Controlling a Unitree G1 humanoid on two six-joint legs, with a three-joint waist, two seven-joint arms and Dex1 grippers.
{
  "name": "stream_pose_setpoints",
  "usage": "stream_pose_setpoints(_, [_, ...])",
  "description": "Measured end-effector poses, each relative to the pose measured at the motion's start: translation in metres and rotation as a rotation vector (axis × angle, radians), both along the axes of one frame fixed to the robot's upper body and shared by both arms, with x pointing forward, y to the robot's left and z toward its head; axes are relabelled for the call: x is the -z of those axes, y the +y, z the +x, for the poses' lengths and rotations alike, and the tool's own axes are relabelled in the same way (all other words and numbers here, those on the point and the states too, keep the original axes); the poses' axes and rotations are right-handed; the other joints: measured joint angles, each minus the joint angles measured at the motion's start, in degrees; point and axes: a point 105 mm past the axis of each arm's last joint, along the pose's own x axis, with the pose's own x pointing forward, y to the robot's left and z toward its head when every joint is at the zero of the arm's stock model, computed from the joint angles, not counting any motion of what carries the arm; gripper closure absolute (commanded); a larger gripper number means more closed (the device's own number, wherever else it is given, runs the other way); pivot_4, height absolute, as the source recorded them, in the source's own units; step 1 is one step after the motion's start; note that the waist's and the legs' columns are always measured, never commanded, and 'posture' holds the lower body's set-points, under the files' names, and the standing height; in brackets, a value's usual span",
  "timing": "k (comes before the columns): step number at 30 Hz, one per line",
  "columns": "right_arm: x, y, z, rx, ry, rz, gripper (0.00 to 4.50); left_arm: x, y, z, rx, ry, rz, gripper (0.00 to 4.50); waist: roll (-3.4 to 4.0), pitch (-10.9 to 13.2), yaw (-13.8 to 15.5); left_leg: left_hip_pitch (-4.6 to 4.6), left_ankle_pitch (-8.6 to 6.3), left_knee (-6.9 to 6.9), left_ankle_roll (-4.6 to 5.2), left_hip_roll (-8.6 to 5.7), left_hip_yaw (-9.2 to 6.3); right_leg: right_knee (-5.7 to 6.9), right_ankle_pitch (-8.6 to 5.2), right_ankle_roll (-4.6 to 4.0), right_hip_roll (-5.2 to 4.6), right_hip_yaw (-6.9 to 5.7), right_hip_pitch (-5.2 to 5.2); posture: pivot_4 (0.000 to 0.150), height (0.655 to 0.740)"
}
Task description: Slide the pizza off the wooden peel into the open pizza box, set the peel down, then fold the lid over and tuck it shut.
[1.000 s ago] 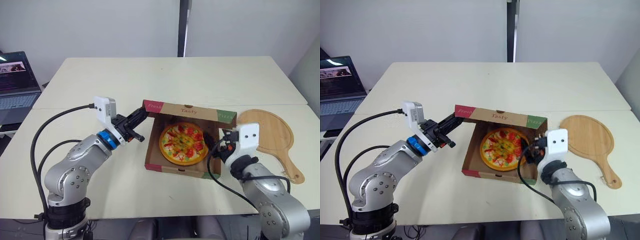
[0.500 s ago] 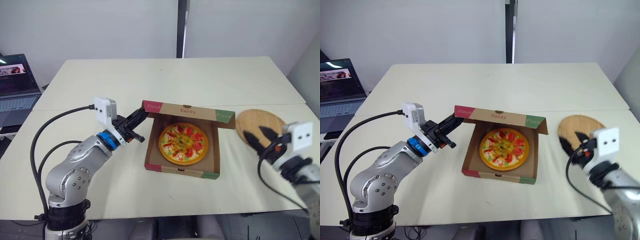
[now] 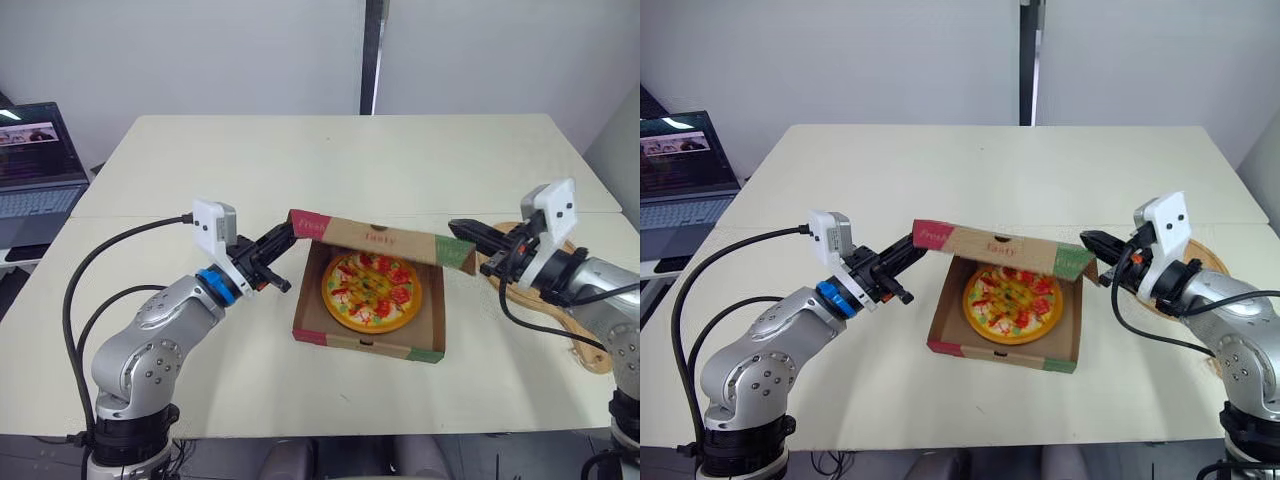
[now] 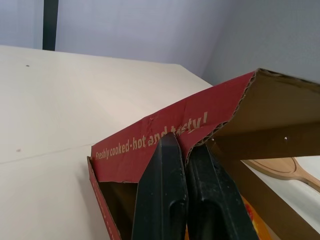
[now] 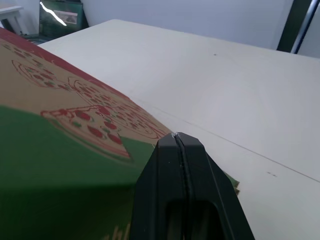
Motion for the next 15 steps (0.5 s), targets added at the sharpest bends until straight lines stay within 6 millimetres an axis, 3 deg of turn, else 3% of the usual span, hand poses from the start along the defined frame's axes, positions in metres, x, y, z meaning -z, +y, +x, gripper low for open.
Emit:
stream_pose_setpoints(2, [0.001,0.001,0.000,-0.006,0.006,-0.002,4.50,0.003,0.002,-0.003,0.013,0.021,-0.004,3.93,0.00,0.0,0.0,0.00,-0.01,-0.02,0.01,0.01,0.01,0.00,0.00,0.00,0.00,0.01,-0.03,0.150,0.7400])
stream_pose_setpoints(5, [0.002,0.002,0.000,-0.016,0.009,-0.006,4.50,0.011,0.006,-0.010,0.058,0.065,0.024,2.91,-0.01,0.0,0.0,-0.05,-0.01,-0.02,0.02,0.01,0.01,0.01,0.00,0.01,0.01,-0.01,-0.09,0.150,0.7400])
stream_pose_setpoints(11, [0.003,0.004,-0.001,-0.039,0.014,-0.018,4.50,0.015,0.037,-0.021,0.192,0.191,0.130,1.07,0.04,0.2,-0.2,-0.11,-0.08,-0.07,0.15,0.02,0.03,0.07,-0.01,-0.01,0.04,0.00,-0.25,0.150,0.7400])
stream_pose_setpoints(14, [0.003,0.003,-0.001,-0.047,0.013,-0.026,4.50,0.007,0.055,-0.022,0.255,0.254,0.175,0.13,0.02,0.4,-0.3,-0.12,-0.09,-0.07,0.16,0.02,0.02,0.07,-0.02,-0.01,0.04,-0.03,-0.25,0.150,0.7400])
stream_pose_setpoints(15, [0.003,0.003,-0.001,-0.048,0.011,-0.029,4.50,0.001,0.061,-0.021,0.264,0.260,0.174,0.13,0.03,0.4,-0.3,-0.12,-0.09,-0.07,0.16,0.02,0.03,0.08,-0.02,-0.01,0.04,-0.02,-0.25,0.150,0.7400])
